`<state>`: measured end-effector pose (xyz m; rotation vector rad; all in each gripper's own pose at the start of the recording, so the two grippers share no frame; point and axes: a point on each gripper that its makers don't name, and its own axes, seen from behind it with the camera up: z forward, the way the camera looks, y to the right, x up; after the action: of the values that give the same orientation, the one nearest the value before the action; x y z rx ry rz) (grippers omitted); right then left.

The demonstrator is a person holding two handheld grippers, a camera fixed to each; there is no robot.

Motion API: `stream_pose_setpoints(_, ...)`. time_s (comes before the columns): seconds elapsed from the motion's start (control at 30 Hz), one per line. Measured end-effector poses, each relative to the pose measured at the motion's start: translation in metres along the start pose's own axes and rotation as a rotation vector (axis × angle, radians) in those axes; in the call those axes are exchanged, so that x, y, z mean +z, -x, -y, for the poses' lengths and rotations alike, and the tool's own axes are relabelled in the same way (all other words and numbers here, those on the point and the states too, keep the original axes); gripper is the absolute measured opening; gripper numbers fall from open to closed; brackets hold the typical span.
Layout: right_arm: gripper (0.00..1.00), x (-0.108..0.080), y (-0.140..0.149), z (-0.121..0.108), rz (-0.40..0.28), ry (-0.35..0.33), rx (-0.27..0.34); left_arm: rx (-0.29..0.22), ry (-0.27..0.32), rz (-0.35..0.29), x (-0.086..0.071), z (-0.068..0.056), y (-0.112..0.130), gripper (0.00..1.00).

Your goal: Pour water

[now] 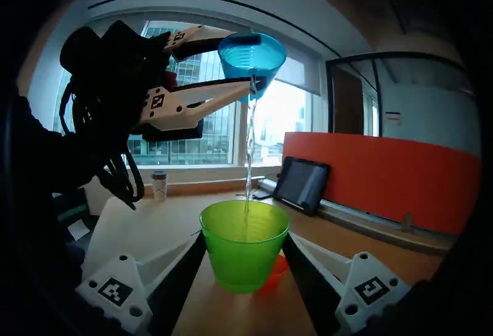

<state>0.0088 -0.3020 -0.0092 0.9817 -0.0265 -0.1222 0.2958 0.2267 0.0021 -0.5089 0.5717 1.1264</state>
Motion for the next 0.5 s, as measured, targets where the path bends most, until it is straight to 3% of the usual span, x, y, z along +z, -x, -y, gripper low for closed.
stream_pose_setpoints(0.5, 0.88, -0.0002, 0.0003, -0.0005, -0.003, 0.002, 0.002, 0.060, 0.004, -0.001, 0.0001, -0.0017, -0.0045, 0.87)
